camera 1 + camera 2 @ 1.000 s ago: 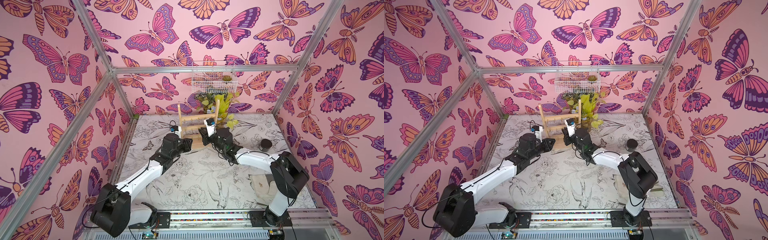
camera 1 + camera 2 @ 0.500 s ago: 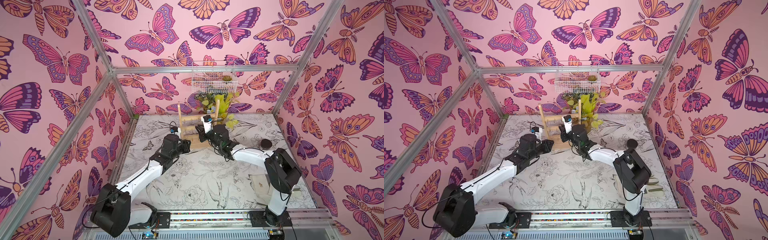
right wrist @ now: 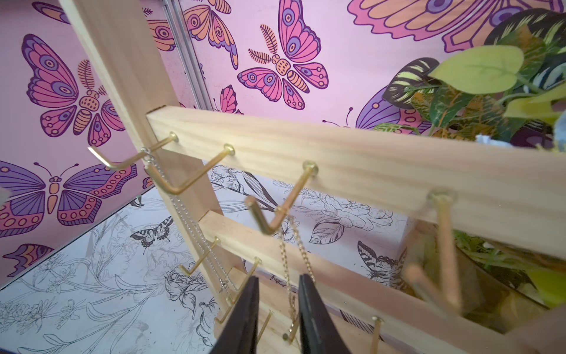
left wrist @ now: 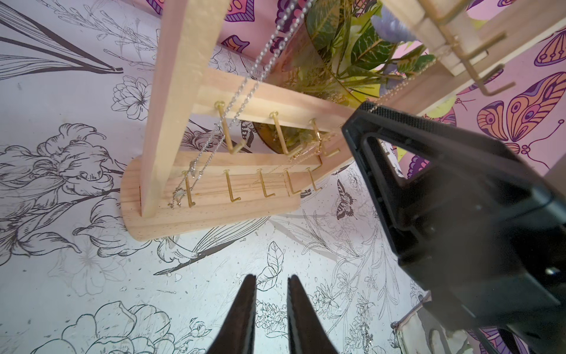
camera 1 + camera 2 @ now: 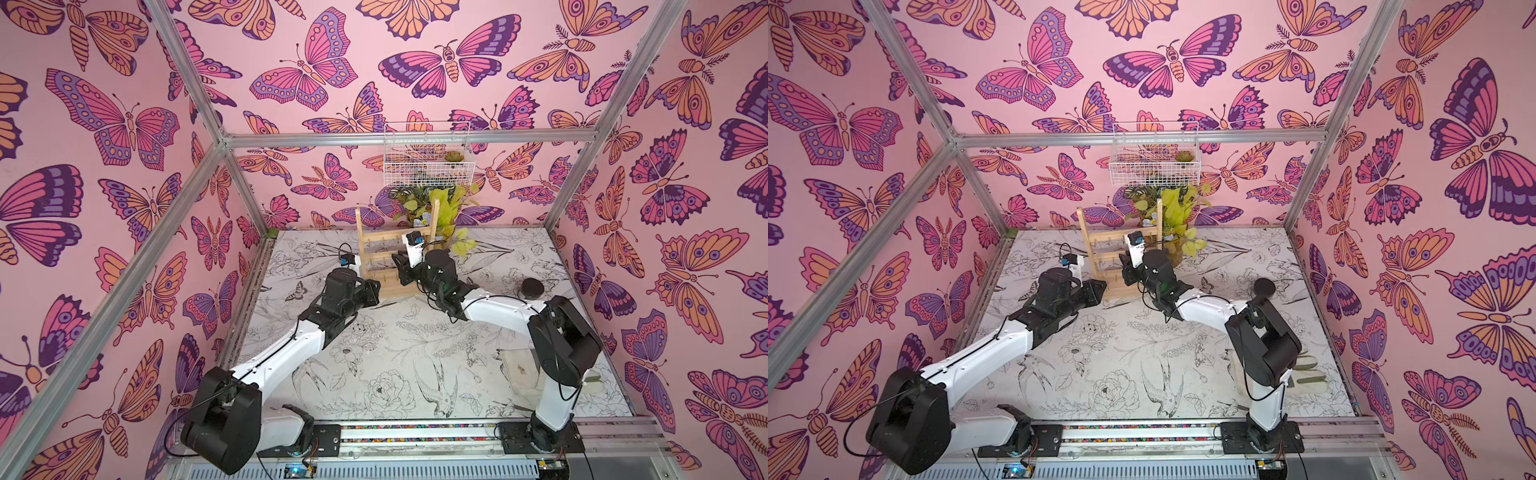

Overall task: Hang the necklace on the jewelry display stand
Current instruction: Adjust the necklace on the stand.

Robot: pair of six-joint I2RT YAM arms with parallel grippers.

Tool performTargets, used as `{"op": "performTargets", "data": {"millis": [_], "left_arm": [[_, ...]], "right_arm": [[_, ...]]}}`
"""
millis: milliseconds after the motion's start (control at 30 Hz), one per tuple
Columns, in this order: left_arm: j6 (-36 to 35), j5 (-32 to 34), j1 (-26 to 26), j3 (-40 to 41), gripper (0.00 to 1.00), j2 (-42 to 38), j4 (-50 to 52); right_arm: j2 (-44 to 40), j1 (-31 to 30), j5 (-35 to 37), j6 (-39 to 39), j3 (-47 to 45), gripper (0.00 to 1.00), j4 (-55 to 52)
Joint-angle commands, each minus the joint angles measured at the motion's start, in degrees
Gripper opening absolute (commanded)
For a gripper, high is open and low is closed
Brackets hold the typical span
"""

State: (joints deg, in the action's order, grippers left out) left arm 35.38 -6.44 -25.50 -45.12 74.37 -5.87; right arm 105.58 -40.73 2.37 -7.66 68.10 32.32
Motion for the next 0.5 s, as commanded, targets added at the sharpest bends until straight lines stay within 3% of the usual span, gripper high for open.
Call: {"op": "performTargets", "data": {"millis": [0,167,467], "left_arm": [[-0.7,-0.4,0.3,1.0,0.21,-0.9,0.2],[-0.6,-0.4,0.4,1.1,0.21,-0.9,0.1],[-0.8,-0.2,0.4,1.6,0.21,-2.7,0.1]], "right_arm": [[0.4,0.1,0.7,0.1,1.6,0.26,-0.5],[1.8,0.1,0.7,0.3,2.9,0.25,-0.4],[2.9,0.2,1.0,1.4,4.2,0.07,-0.9]]}}
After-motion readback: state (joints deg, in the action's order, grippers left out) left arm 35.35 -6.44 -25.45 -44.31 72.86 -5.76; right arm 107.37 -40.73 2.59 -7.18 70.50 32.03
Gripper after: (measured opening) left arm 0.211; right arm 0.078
